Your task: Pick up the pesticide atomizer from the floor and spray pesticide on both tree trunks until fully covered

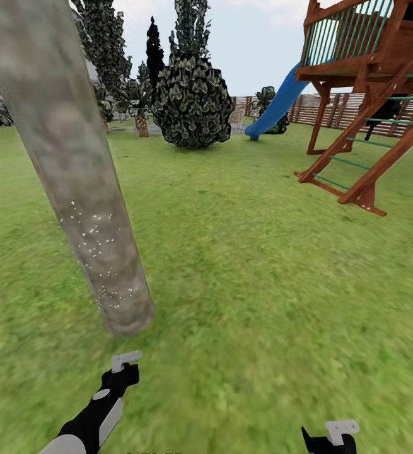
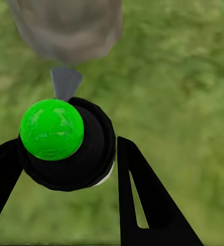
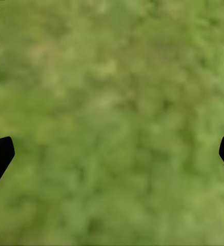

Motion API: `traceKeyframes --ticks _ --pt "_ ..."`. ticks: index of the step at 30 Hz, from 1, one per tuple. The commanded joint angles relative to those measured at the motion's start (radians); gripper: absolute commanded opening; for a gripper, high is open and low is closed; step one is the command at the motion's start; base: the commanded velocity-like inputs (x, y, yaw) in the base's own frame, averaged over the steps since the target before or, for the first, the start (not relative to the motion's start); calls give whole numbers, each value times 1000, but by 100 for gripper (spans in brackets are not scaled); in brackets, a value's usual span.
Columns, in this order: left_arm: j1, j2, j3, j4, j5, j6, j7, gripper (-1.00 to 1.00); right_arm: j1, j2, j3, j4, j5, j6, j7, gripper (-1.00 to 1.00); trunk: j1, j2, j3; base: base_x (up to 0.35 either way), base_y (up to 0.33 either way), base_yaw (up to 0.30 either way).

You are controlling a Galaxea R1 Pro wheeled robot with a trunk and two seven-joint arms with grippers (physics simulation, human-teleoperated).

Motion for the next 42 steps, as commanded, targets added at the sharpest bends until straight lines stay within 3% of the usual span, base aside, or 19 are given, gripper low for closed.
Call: traceKeyframes --ticks 1,13,15,19,34,42 --pt "0 0 0 0 0 -1 0 -100 0 0 0 0 0 0 0 100 0 0 0 3 -270 278" --pt "0 1 1 3 1 -1 1 -100 0 0 0 0 0 0 0 100 0 0 0 0 -272 244" --pt "0 1 40 3 1 -3 0 -100 0 0 0 0 0 0 0 100 0 0 0 0 -272 14" --pt "0 1 56 3 1 -2 0 -100 0 0 0 0 0 0 0 100 0 0 0 11 -273 61" --pt "0 0 57 4 1 -2 0 -100 0 0 0 0 0 1 0 100 0 0 0 83 -273 265" --pt "0 0 57 4 1 -2 0 -100 0 0 0 0 0 0 0 100 0 0 0 88 -273 18"
